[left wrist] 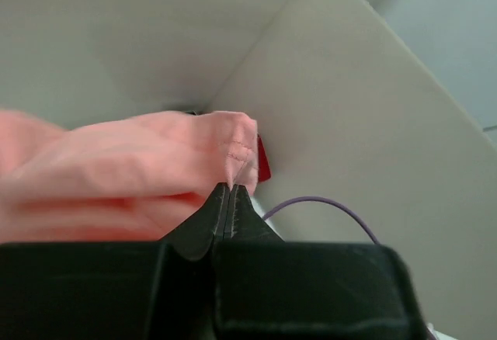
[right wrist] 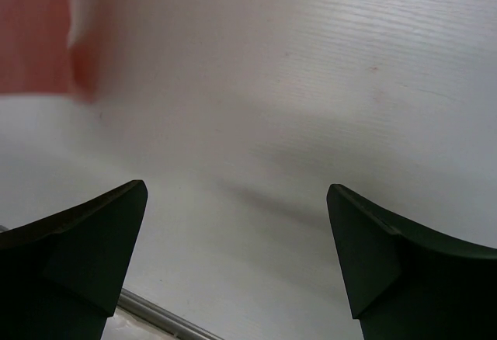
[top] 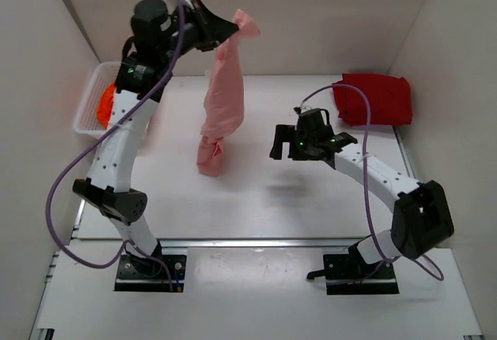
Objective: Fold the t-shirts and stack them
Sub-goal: Flatten out the tshirt
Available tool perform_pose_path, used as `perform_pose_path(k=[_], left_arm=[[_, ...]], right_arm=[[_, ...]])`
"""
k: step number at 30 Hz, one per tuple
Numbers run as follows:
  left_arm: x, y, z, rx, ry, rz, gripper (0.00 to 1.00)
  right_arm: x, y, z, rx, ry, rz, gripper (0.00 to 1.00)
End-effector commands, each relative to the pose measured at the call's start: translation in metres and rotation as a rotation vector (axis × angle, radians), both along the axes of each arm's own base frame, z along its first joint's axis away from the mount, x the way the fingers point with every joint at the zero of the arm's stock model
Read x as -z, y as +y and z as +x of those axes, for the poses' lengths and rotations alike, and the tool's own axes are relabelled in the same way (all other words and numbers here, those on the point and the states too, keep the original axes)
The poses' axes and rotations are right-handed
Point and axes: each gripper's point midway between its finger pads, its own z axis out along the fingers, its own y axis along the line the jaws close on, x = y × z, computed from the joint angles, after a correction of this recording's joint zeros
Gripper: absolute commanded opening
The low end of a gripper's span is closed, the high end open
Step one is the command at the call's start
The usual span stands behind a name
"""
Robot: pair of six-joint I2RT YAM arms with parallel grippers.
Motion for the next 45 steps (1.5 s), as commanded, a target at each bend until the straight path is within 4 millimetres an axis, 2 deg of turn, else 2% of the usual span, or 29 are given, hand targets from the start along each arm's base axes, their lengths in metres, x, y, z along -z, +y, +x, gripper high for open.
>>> perform_pose_path(k=[1,2,3,4,5,6,7,8,11,12,13,14,15,16,18,19,20,23,24,25,28,32,34,35,36,37,40,43,45], left_arm=[[-0.025,0.051,-0.011,-0.073,0.0,-0.068,0.0],[-0.002,0.065,0.003,-0.115,0.036,-0.054,0.0],[0.018,0.074,0.005,-0.14,0.072,-0.049,0.0],[0.037,0.093,0.006,-0.207,0.1,-0.034,0.0],[0.034,0.108,0.001,-0.263,0.067,-0.024,0.0],[0.065,0.125,0.011,-0.351,0.114,0.003,0.0],[0.088,0.139,0.01,-0.418,0.143,0.035,0.0],[0.092,0.153,0.007,-0.465,0.136,0.044,0.0],[0.153,0.159,0.003,-0.472,0.242,0.099,0.0],[0.157,0.162,0.003,-0.477,0.243,0.101,0.0],[0.171,0.159,0.0,-0.468,0.266,0.117,0.0],[0.185,0.16,-0.003,-0.473,0.291,0.129,0.0],[0.188,0.159,-0.004,-0.469,0.293,0.136,0.0],[0.196,0.162,-0.006,-0.472,0.306,0.137,0.0],[0.209,0.157,-0.012,-0.451,0.328,0.146,0.0],[0.213,0.16,-0.013,-0.458,0.336,0.154,0.0],[0.215,0.161,-0.015,-0.46,0.34,0.16,0.0],[0.226,0.16,-0.021,-0.455,0.356,0.182,0.0],[0.226,0.163,-0.022,-0.46,0.351,0.182,0.0],[0.228,0.167,-0.023,-0.467,0.356,0.185,0.0],[0.23,0.169,-0.025,-0.472,0.363,0.19,0.0],[0.235,0.168,-0.027,-0.469,0.374,0.194,0.0],[0.24,0.167,-0.028,-0.461,0.385,0.195,0.0],[0.239,0.167,-0.027,-0.457,0.383,0.195,0.0],[0.243,0.171,-0.028,-0.468,0.394,0.198,0.0],[0.237,0.171,-0.027,-0.468,0.38,0.195,0.0],[0.221,0.168,-0.023,-0.445,0.337,0.202,0.0],[0.178,0.151,-0.024,-0.377,0.205,0.155,0.0],[0.145,0.142,-0.028,-0.353,0.112,0.116,0.0]], right_arm=[[-0.031,-0.02,0.009,0.07,-0.099,0.073,0.99],[-0.031,-0.027,0.01,0.094,-0.098,0.073,0.99],[-0.03,-0.03,0.008,0.091,-0.098,0.087,0.99],[-0.029,-0.035,0.009,0.102,-0.1,0.085,0.99],[-0.032,-0.035,0.009,0.101,-0.107,0.096,1.0],[-0.026,-0.038,0.009,0.111,-0.092,0.097,0.99],[-0.028,-0.038,0.009,0.105,-0.1,0.099,0.99],[-0.028,-0.033,0.01,0.095,-0.106,0.1,0.99],[-0.02,-0.011,0.012,0.042,-0.097,0.104,0.99],[-0.02,0.004,0.011,0.002,-0.101,0.112,0.91],[-0.016,0.022,0.012,-0.048,-0.091,0.127,0.76],[-0.016,0.035,0.02,-0.069,-0.093,0.134,0.66],[-0.012,0.05,0.017,-0.111,-0.088,0.132,0.41],[-0.008,0.062,0.027,-0.128,-0.085,0.134,0.25],[-0.006,0.098,0.034,-0.216,-0.09,0.17,0.21],[-0.009,0.11,0.039,-0.236,-0.113,0.198,0.25],[-0.006,0.122,0.038,-0.268,-0.104,0.227,0.3],[-0.011,0.145,0.051,-0.288,-0.122,0.334,0.56],[-0.002,0.146,0.056,-0.275,-0.107,0.339,0.59],[-0.007,0.152,0.063,-0.269,-0.113,0.355,0.62],[-0.007,0.164,0.076,-0.283,-0.123,0.393,0.62],[0.012,0.174,0.092,-0.301,-0.062,0.431,0.58],[0.021,0.178,0.099,-0.301,-0.026,0.431,0.52],[0.03,0.182,0.101,-0.308,-0.003,0.423,0.31],[0.03,0.178,0.106,-0.295,0.004,0.416,0.12],[0.029,0.179,0.103,-0.308,0.009,0.41,0.0],[0.01,0.159,0.109,-0.269,-0.048,0.331,0.0],[-0.027,0.106,0.121,-0.153,-0.151,0.179,0.0],[-0.094,0.061,0.125,-0.057,-0.308,0.128,0.0]])
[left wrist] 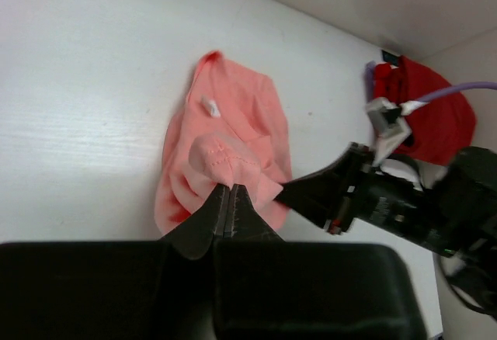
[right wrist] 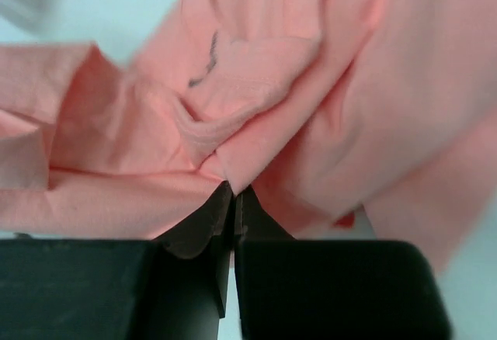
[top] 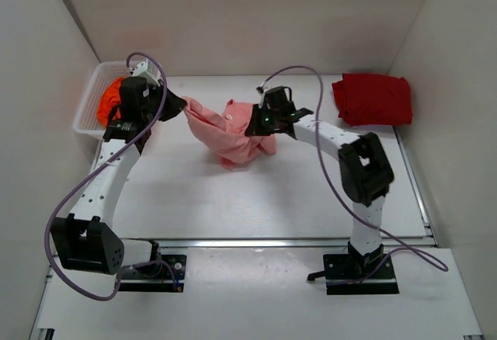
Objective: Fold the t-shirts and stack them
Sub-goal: Flatten out the tshirt
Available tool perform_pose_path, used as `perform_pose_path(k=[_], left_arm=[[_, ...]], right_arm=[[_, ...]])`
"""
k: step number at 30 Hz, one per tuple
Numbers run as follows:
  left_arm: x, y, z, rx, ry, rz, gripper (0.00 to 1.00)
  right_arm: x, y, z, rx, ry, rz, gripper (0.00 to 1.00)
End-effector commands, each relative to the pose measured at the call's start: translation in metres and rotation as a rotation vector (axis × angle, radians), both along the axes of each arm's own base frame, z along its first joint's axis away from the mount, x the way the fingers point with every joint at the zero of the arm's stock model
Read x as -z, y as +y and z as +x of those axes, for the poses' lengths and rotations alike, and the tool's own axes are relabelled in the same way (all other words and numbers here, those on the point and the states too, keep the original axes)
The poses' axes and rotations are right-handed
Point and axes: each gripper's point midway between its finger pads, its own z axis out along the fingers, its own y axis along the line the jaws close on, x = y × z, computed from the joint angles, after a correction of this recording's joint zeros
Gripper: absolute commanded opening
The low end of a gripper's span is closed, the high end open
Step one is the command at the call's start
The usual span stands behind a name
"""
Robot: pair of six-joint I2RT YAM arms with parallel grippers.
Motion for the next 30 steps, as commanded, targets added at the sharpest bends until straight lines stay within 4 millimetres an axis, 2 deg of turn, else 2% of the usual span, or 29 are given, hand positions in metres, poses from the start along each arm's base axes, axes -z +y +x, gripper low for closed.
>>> perform_pose_path(k=[1,2,3,4,5,6,7,8,10,11,12,13,14,15,18,21,22,23,28,30], left_arm=[[-0.113,-0.024,-0.015,0.096,-0.313,-0.046,0.0],[-0.122,-0.029,-0.018,0.109,-0.326,-0.051,0.0],[-0.141,-0.036,-0.024,0.141,-0.354,-0.06,0.0],[-0.151,-0.04,-0.029,0.16,-0.364,-0.075,0.0],[-0.169,-0.049,-0.039,0.206,-0.397,-0.093,0.0],[-0.186,-0.054,-0.049,0.223,-0.436,-0.111,0.0],[-0.199,-0.055,-0.059,0.231,-0.461,-0.129,0.0],[-0.209,-0.058,-0.068,0.241,-0.483,-0.147,0.0],[-0.226,-0.059,-0.083,0.264,-0.519,-0.17,0.0],[-0.23,-0.058,-0.088,0.27,-0.528,-0.186,0.0],[-0.234,-0.056,-0.09,0.262,-0.542,-0.189,0.0],[-0.241,-0.051,-0.096,0.258,-0.558,-0.187,0.0],[-0.244,-0.053,-0.099,0.263,-0.566,-0.186,0.0],[-0.248,-0.053,-0.102,0.259,-0.572,-0.185,0.0],[-0.256,-0.052,-0.101,0.242,-0.586,-0.16,0.0],[-0.258,-0.054,-0.098,0.247,-0.585,-0.157,0.0],[-0.258,-0.053,-0.095,0.241,-0.585,-0.155,0.0],[-0.252,-0.055,-0.092,0.243,-0.568,-0.156,0.0],[-0.245,-0.045,-0.076,0.201,-0.55,-0.128,0.0],[-0.244,-0.042,-0.068,0.18,-0.542,-0.108,0.0]], right_arm=[[-0.163,-0.096,0.022,0.233,-0.377,-0.061,0.0],[-0.179,-0.119,0.024,0.284,-0.407,-0.066,0.0],[-0.213,-0.145,0.018,0.335,-0.475,-0.056,0.0],[-0.247,-0.165,0.004,0.38,-0.538,-0.039,0.0],[-0.262,-0.185,0.001,0.424,-0.569,-0.038,0.0],[-0.294,-0.212,-0.008,0.481,-0.633,-0.014,0.0],[-0.319,-0.222,-0.021,0.49,-0.678,0.02,0.0],[-0.331,-0.242,-0.024,0.52,-0.697,0.02,0.0],[-0.377,-0.259,-0.04,0.522,-0.782,0.024,0.0],[-0.393,-0.265,-0.043,0.523,-0.798,0.013,0.0],[-0.4,-0.264,-0.044,0.513,-0.813,-0.007,0.0],[-0.415,-0.261,-0.047,0.508,-0.84,-0.026,0.0],[-0.415,-0.263,-0.045,0.513,-0.831,-0.049,0.0],[-0.433,-0.259,-0.05,0.507,-0.875,-0.05,0.0],[-0.451,-0.254,-0.056,0.516,-0.919,-0.054,0.0],[-0.45,-0.248,-0.059,0.492,-0.919,-0.029,0.0],[-0.452,-0.246,-0.065,0.488,-0.931,-0.022,0.0],[-0.445,-0.248,-0.063,0.489,-0.92,-0.029,0.01],[-0.439,-0.255,-0.063,0.487,-0.916,-0.041,0.0],[-0.442,-0.256,-0.064,0.487,-0.915,-0.039,0.0]])
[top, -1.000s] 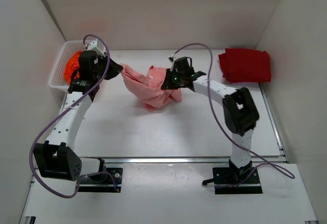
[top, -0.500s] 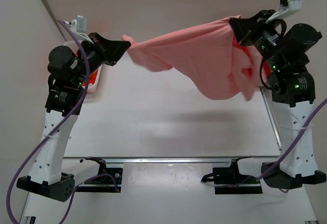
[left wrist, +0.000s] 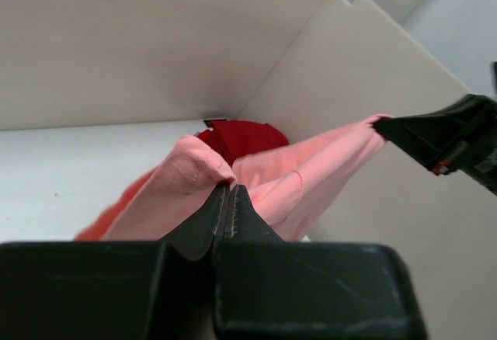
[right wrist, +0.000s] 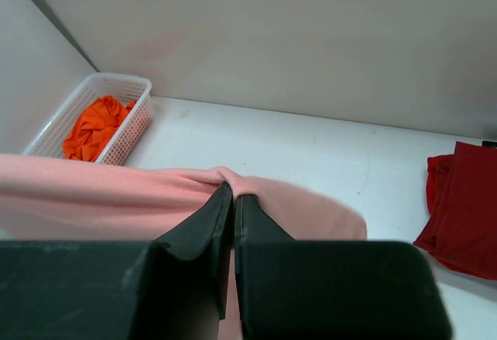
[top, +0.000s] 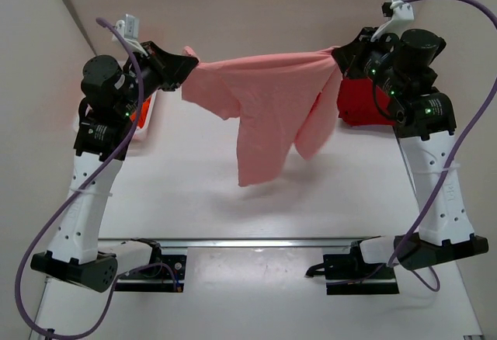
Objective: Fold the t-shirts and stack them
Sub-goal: Flatten out the tshirt
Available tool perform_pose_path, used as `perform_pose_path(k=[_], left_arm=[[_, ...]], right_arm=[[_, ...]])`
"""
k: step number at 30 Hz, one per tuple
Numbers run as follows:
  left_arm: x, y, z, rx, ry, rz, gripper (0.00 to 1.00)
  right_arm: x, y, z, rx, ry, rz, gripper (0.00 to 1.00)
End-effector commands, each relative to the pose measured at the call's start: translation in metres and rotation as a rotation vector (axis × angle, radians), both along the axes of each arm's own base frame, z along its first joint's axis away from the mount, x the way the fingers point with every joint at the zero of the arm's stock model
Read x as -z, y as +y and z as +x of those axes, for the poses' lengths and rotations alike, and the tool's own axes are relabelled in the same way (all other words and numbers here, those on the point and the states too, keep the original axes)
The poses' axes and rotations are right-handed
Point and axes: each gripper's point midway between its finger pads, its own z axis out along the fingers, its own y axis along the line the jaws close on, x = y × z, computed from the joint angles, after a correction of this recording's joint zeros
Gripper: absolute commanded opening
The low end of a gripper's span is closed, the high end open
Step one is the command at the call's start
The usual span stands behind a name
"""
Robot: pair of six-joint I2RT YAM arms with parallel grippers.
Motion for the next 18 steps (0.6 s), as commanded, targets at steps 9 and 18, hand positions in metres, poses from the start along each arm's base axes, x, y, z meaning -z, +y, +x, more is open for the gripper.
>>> perform_pose_path(k=[9,18], left_arm=[[-0.046,0.037,-0.016,-0.178,-0.123,0.034,0.0],[-0.052,0.053,-0.021,-0.259,-0.132,0.064,0.0]], right_arm=[[-0.065,-0.043,-0.056,0.114,-0.232,0.028,0.0],[-0.08,-0.065,-0.085,0.061,-0.264,0.072,0.0]])
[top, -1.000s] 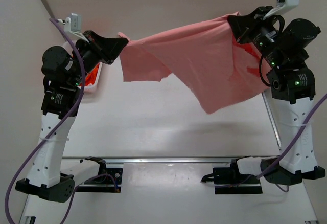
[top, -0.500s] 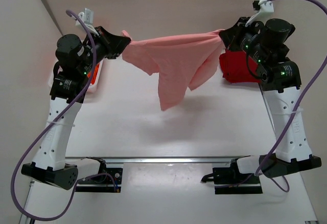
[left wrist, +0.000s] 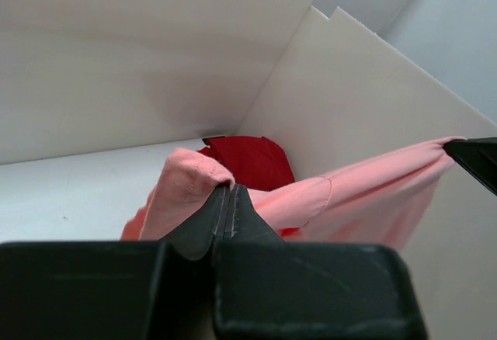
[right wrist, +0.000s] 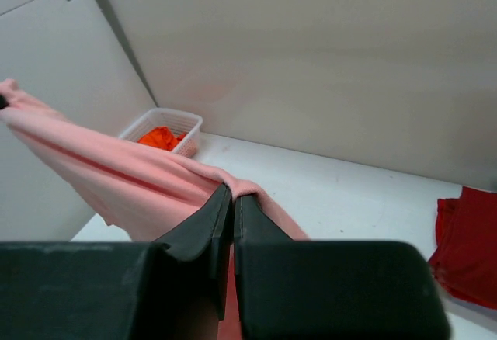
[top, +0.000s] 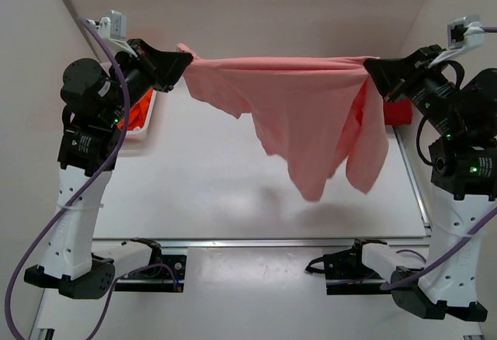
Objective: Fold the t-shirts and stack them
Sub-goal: Flatten out the tshirt
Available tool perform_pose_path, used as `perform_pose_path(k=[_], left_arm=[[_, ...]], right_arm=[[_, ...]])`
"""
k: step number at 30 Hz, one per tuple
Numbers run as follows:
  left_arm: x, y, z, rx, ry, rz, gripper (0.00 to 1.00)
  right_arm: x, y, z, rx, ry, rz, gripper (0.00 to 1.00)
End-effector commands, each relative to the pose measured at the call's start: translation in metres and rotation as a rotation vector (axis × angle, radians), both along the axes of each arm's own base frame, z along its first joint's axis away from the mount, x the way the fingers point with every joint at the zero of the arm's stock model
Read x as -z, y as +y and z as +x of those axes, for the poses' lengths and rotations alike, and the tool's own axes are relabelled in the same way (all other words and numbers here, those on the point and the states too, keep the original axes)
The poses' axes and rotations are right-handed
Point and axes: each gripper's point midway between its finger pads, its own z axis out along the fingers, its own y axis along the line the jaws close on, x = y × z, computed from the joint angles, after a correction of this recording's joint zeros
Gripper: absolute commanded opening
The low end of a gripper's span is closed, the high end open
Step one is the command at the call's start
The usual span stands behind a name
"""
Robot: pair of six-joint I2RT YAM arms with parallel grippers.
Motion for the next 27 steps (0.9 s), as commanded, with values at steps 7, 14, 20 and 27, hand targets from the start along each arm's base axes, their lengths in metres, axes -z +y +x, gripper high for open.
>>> perform_pose_path(k=[7,14,20,27], left_arm=[[0.045,0.063,0.097,-0.356,0.095,0.104,0.0],[0.192,0.062,0.173,-0.392,0.378,0.231,0.0],[0.265,0.056,0.169,-0.356,0.485,0.259,0.0],[0.303,0.053,0.163,-0.314,0.559,0.303,0.0]], right_arm=[[0.064,0.023,0.122,0.049,0.139,-0.114,0.0],[0.174,-0.033,0.273,0.347,0.538,-0.167,0.42],[0.267,0.055,0.227,0.261,0.597,-0.458,0.37],[0.408,0.195,0.112,-0.079,0.687,-0.713,0.42]])
